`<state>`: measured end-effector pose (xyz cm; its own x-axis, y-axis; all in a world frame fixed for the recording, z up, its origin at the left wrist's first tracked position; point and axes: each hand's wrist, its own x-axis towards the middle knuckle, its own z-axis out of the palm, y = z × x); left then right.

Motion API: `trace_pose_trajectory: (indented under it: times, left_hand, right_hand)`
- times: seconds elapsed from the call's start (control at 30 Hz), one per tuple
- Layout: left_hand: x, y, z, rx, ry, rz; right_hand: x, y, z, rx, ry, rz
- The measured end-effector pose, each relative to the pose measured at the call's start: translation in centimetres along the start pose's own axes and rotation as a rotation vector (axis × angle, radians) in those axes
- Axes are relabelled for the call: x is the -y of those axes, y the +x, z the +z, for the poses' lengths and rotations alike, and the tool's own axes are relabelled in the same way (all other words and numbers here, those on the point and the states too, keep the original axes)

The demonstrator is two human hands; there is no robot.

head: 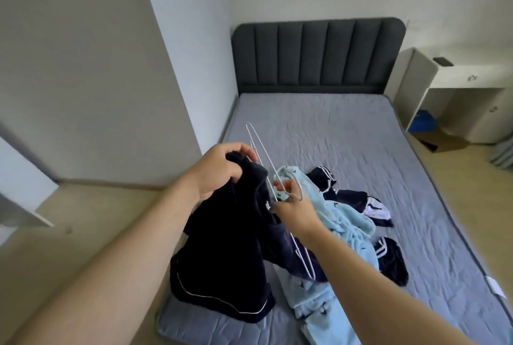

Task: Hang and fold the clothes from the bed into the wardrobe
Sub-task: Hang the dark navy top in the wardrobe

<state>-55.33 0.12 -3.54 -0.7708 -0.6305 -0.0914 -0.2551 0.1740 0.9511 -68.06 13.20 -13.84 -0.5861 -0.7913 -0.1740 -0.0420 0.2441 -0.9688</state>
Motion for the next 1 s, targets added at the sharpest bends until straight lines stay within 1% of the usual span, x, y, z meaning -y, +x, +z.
trace_pose_trajectory:
  times: [0.1, 0.2, 0.27, 0.33, 0.43, 0.5, 0.53, 0.63, 0.7, 0.77, 0.8, 0.83, 0.9, 0.97, 1.0]
  left_hand:
    - [-1.4, -2.3, -2.2, 0.016, -0.004, 0.089]
    - [-1.6, -4.0, -4.6, -0.045, -0.049, 0.123]
    - [-1.2, -4.8, -6.3, -0.109, -0.075, 0.095]
    - [-0.3, -5.5, -8.1, -0.187, -0.007, 0.057]
    - [1.9, -6.4, -10.2, -0.284, 0.35, -0.009]
    - [3.9, -6.9, -10.3, -0.316, 0.567, -0.066]
    - [4.9, -7.1, -9.8, -0.319, 0.627, -0.078]
    - [7.1, -7.3, -7.8, -0.301, 0.638, -0.055]
    - [7.8, -7.2, -6.7, -0.292, 0.559, -0.054]
    - [7.8, -7.2, -6.1, -0.261, 0.439, -0.115]
    - [8.0, -7.2, -6.0, -0.24, 0.432, -0.118]
    - [8.1, -7.1, -6.0, -0.224, 0.458, -0.103]
    - [8.0, -6.9, -6.0, -0.262, 0.579, -0.093]
    - [7.4, -6.8, -6.2, -0.319, 0.689, -0.027]
    - [6.9, -6.7, -6.3, -0.322, 0.711, 0.013]
  right_hand:
    - [1.0, -0.1, 3.6, 0.19, -0.032, -0.068]
    - [1.7, 0.0, 6.4, 0.278, -0.131, -0.119]
    - [2.2, 0.1, 7.4, 0.302, -0.176, -0.163]
    - [2.8, 0.2, 8.0, 0.276, -0.166, -0.186]
    - [4.0, 0.3, 9.0, 0.163, -0.167, -0.223]
    - [4.9, 0.6, 10.0, 0.133, -0.123, -0.216]
    - [5.2, 0.8, 10.4, 0.129, -0.103, -0.213]
    - [5.9, 1.3, 11.3, 0.144, -0.13, -0.226]
    - [5.9, 1.4, 11.2, 0.14, -0.154, -0.243]
    - [5.7, 1.6, 10.7, 0.127, -0.158, -0.233]
    - [5.7, 1.6, 10.4, 0.125, -0.16, -0.215]
    - [5.7, 1.6, 10.1, 0.125, -0.163, -0.196]
    - [5.7, 1.6, 9.5, 0.124, -0.171, -0.176]
    - [5.8, 1.5, 8.9, 0.122, -0.165, -0.181]
    - [5.9, 1.4, 8.4, 0.118, -0.164, -0.183]
